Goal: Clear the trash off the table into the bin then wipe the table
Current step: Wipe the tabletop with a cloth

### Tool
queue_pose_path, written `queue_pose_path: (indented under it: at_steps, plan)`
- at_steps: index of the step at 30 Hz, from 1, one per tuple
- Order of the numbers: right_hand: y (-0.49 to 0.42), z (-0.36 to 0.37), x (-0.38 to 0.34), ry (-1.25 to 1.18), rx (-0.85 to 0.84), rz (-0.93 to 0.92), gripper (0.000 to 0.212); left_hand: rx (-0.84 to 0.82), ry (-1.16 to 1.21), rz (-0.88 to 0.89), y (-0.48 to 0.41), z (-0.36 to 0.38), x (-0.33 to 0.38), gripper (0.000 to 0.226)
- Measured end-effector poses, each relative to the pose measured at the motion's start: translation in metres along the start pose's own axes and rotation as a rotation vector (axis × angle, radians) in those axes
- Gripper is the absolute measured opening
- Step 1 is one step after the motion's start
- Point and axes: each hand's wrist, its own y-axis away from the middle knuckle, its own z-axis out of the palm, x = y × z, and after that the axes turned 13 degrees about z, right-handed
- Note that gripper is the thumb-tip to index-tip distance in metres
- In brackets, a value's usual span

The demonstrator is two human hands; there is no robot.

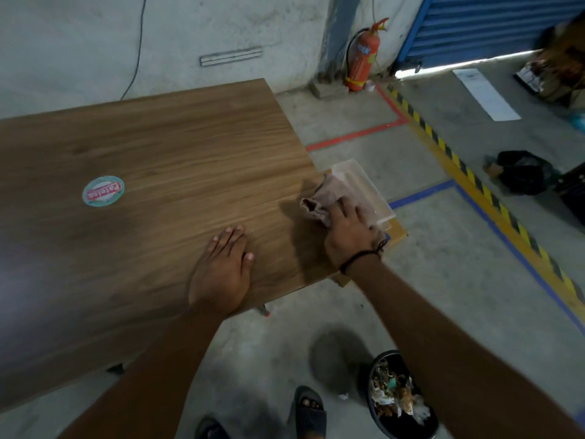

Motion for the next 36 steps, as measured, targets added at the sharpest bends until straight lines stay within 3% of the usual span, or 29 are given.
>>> queue_pose_path:
  at_steps: [3,6,10,13,16,21,29,36]
  plan:
    - [0.027,0.033,-0.033,-0.005,-0.002,0.302,0.061,0.006,0.053,0.006,0.002,0.0,-0.003,0.061]
    - [0.027,0.046,-0.063,-0.038,-0.006,0.482,0.065,0.03,0.162,0.008,0.003,-0.005,-0.006,0.062]
    - [0.014,0.043,-0.098,-0.121,-0.03,0.67,0.067,0.135,0.492,-0.166,-0.003,-0.027,-0.02,0.049]
    - [0.003,0.043,-0.124,-0.162,-0.032,0.73,0.068,0.211,0.323,-0.146,-0.013,-0.042,-0.072,0.039]
    - [-0.012,0.046,-0.145,-0.172,-0.035,0.753,0.07,0.175,0.125,-0.177,-0.026,-0.054,-0.13,0.035]
    - [-0.052,0.044,-0.176,-0.168,-0.026,0.738,0.065,0.154,0.107,-0.165,-0.041,-0.051,-0.185,0.029]
    - [-0.145,0.025,-0.238,-0.218,-0.04,0.696,0.065,0.17,0.089,-0.161,-0.041,-0.041,-0.188,0.04]
    - [-0.201,0.013,-0.302,-0.117,-0.091,0.484,0.071,0.214,0.161,-0.188,-0.042,-0.042,-0.186,0.038]
